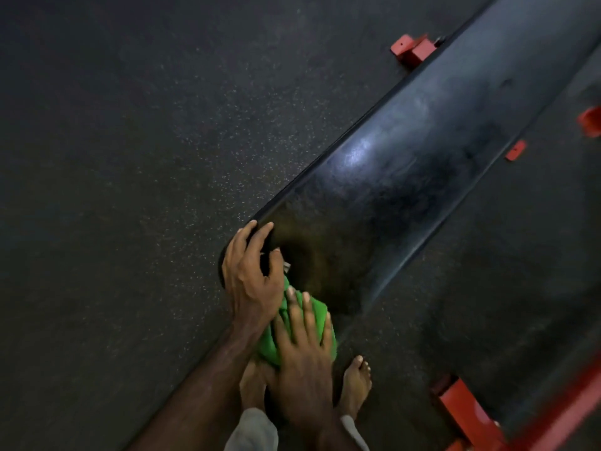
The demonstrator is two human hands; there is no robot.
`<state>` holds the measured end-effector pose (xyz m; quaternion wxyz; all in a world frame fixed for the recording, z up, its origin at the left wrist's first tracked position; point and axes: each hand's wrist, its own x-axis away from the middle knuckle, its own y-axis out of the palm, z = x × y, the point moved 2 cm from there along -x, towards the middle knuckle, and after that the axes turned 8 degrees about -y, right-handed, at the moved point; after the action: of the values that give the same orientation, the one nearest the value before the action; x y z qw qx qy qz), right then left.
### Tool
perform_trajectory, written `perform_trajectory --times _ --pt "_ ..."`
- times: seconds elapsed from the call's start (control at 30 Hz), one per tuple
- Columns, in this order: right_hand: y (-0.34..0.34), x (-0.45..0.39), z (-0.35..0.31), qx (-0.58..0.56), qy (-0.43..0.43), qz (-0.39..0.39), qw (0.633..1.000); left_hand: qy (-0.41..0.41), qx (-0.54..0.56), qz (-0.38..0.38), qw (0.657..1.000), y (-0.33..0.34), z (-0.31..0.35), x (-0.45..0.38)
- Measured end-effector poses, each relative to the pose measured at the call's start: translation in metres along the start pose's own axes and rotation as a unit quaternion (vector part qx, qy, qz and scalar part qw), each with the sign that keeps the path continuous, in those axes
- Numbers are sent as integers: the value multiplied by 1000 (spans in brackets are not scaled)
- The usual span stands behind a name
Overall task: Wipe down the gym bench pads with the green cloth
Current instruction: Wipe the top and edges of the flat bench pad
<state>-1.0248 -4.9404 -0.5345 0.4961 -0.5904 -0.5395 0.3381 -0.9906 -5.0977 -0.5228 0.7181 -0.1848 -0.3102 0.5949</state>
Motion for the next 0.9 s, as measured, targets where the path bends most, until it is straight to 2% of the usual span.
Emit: perform_trajectory --times 0.03,0.07,0.13,0.17,0.23,0.27,0.33,0.4,0.43,0.47,0.5,0.57,0.63,0.67,0.77,0.83,0.9 --pt "0 -2 11 7 -25 -3 1000 -1 0 2 1000 0 0 1" --pt "-1 -2 21 10 -14 6 1000 -1 0 6 1000 -1 1 1" --pt "-10 4 36 -30 114 49 992 3 -9 6 1000 -1 3 0" --pt "-15 6 35 -78 201 68 974 11 -15 6 1000 0 4 0" --pt "-19 8 20 -161 362 87 914 36 -27 10 999 4 7 0" --pt "-19 7 10 -175 393 101 897 44 -33 12 998 7 8 1" --pt "-18 8 1 -153 350 109 918 50 -38 9 998 15 12 4" --pt "-11 18 17 -95 242 82 962 48 -33 2 998 24 18 9" --pt "-8 22 31 -91 205 76 972 48 -32 1 998 28 21 12" --pt "-8 25 43 -117 213 75 967 50 -30 1 998 31 24 15" --pt "-9 25 53 -157 261 78 949 52 -27 0 998 33 27 17" --pt "-12 19 52 -216 408 112 880 59 -26 -10 998 37 30 22" --pt "-25 4 34 -254 483 146 825 67 -26 -23 997 40 31 26" --pt "-31 1 28 -270 490 143 816 66 -25 -25 997 41 31 26" --pt "-40 2 34 -309 436 119 837 62 -21 -18 998 42 30 26" --pt "-46 -7 61 -340 399 167 835 62 -23 -17 998 43 31 25" --pt "-50 -31 94 -345 421 228 807 65 -31 -22 997 44 30 27"
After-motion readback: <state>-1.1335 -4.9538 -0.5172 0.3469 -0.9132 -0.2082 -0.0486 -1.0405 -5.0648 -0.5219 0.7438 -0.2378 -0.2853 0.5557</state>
